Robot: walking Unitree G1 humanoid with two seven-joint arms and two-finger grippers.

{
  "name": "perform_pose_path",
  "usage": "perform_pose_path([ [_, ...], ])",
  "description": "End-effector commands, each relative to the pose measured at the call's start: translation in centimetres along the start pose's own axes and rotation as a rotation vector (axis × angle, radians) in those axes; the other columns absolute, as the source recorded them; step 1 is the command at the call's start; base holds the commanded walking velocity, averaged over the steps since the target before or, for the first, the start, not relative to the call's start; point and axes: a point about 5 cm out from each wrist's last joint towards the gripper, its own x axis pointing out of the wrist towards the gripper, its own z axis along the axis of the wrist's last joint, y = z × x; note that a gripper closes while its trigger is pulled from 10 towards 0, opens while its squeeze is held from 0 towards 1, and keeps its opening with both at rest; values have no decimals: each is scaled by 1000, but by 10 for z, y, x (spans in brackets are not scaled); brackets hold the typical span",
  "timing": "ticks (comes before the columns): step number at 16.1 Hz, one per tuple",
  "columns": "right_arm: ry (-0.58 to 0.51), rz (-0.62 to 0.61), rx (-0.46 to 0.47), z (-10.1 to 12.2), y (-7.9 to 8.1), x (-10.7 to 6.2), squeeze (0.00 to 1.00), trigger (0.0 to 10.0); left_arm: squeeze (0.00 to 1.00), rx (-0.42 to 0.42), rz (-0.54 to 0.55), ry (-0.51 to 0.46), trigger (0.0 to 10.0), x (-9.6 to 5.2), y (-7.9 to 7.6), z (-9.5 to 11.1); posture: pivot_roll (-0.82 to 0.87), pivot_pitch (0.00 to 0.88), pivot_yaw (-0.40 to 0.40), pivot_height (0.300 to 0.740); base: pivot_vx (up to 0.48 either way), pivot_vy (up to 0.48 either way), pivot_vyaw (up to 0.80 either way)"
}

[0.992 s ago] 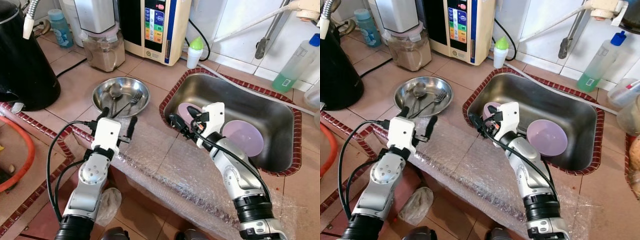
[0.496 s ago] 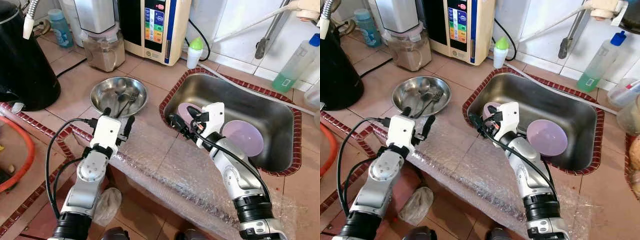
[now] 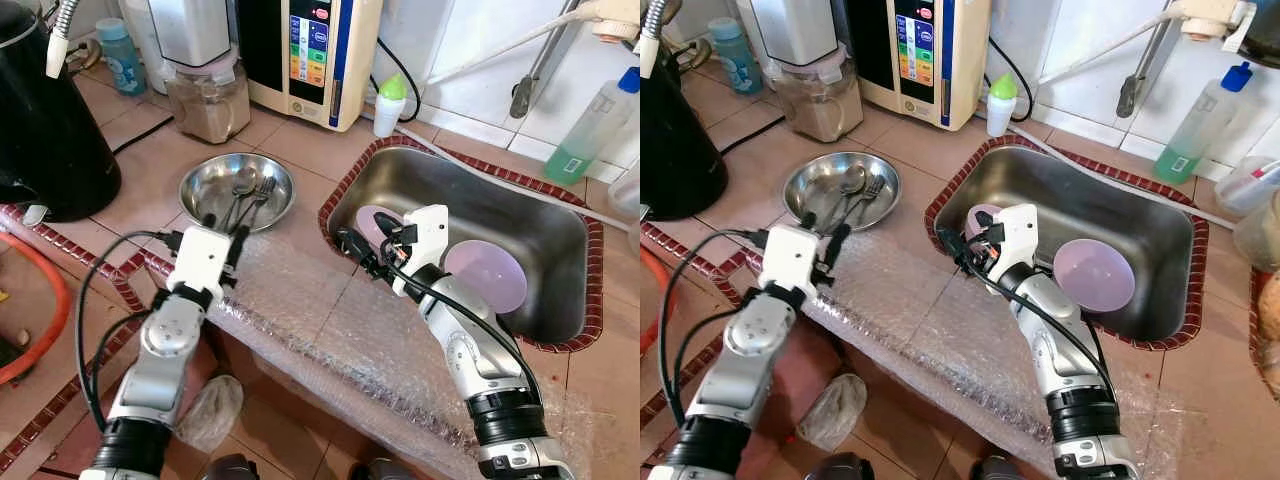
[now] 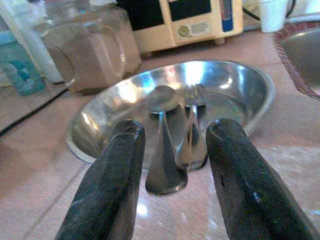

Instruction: Kitchen organization

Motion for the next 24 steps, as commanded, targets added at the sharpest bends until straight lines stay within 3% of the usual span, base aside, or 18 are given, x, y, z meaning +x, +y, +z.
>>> perform_pose_path([
  [1, 6, 0, -5, 0, -1, 1, 0, 10000, 0, 7, -7, 5, 0, 1, 1, 0, 25, 28, -39, 740, 0, 0, 0],
  [15, 7, -6, -10, 0, -3, 2, 0, 10000, 0, 82, 67, -109, 0, 7, 19, 17, 26, 25, -46, 740, 0, 0, 0],
  [19, 6, -7, -10, 0, -3, 2, 0, 10000, 0, 28, -64, -130, 0, 8, -10, 21, 26, 24, -45, 740, 0, 0, 0],
  [21, 6, -7, -10, 0, -2, 2, 0, 10000, 0, 31, -79, -96, 5686, 11, -20, 19, 23, 25, -45, 740, 0, 0, 0],
  [22, 5, -7, -10, 0, -2, 2, 0, 10000, 0, 24, -72, -94, 10000, 12, -21, 19, 23, 25, -45, 740, 0, 0, 0],
  [24, 5, -8, -10, 0, -2, 3, 0, 10000, 0, 20, -43, -118, 10000, 14, -23, 24, 21, 25, -44, 740, 0, 0, 0],
])
